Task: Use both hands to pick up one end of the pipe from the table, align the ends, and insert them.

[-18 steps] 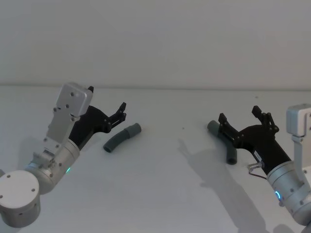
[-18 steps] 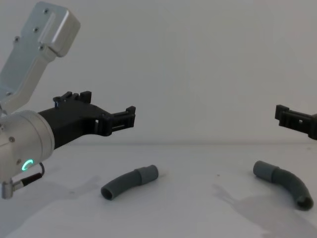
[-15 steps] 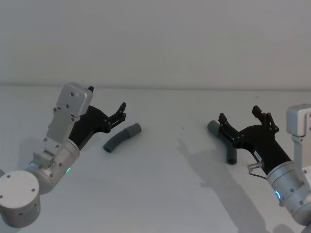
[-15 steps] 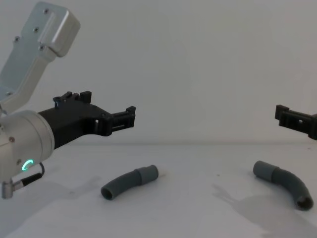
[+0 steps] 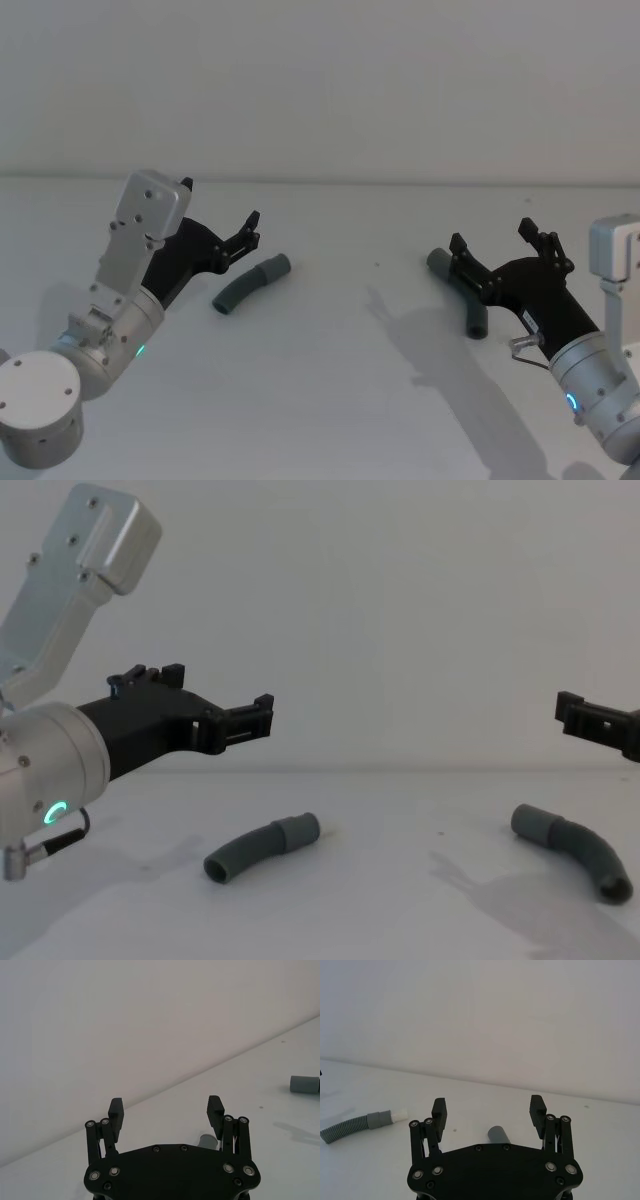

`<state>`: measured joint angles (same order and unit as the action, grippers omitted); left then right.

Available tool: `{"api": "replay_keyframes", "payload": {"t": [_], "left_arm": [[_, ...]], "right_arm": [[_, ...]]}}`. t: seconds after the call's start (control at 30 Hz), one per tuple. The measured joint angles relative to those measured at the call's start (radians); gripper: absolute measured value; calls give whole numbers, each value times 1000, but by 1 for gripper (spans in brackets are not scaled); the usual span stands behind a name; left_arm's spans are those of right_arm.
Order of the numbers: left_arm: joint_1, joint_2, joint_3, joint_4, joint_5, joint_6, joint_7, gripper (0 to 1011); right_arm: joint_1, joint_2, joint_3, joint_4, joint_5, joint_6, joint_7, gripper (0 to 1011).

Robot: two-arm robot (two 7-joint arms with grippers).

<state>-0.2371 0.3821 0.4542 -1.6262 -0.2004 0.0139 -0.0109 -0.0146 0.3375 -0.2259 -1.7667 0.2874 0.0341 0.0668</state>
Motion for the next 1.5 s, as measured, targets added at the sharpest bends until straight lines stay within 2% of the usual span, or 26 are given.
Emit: {"api": "replay_keyframes", "payload": {"t": [1.5], "left_arm": [[0,0,0,0,0,0,0,1001]], "right_arm": [[0,0,0,0,0,0,0,1002]]}}
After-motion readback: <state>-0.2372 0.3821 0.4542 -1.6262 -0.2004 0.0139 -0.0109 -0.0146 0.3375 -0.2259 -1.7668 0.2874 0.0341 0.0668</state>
